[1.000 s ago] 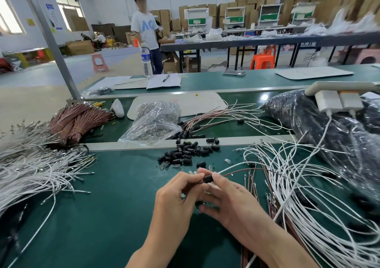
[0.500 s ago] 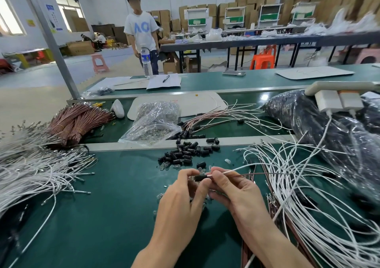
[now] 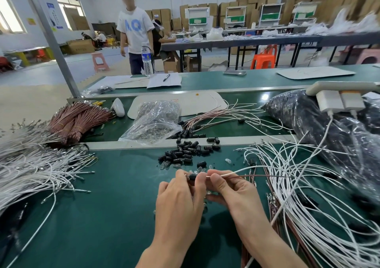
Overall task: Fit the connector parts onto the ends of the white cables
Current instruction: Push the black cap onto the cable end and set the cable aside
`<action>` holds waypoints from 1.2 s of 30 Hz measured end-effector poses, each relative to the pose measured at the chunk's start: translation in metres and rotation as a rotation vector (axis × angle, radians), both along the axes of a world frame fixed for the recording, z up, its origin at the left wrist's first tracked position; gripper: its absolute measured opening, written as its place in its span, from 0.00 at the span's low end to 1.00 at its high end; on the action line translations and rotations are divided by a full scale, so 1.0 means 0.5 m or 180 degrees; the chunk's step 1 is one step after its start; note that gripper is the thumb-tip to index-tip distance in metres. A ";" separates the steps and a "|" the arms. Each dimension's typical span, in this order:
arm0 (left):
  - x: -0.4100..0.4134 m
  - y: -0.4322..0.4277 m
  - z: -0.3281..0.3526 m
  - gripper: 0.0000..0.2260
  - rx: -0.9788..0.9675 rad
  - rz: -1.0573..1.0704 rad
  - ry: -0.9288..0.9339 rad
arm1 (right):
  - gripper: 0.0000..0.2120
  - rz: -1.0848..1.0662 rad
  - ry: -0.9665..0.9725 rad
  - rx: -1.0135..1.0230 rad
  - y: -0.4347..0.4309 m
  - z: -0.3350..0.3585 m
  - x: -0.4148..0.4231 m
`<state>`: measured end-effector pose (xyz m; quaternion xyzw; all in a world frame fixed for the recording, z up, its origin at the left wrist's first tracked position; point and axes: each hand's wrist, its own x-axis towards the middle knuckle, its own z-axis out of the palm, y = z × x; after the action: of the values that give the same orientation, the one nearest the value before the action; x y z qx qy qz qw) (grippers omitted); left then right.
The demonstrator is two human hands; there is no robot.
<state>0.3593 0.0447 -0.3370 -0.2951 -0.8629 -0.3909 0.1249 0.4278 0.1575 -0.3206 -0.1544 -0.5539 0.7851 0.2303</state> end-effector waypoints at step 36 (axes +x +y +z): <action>-0.030 -0.064 0.079 0.16 0.2137 -0.0011 -0.0943 | 0.10 -0.0297 0.0342 -0.0289 0.055 0.041 0.033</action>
<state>0.3442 0.0127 -0.2976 -0.1794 -0.6947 -0.6910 0.0878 0.4444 0.1851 -0.3001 -0.1480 -0.4968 0.8049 0.2888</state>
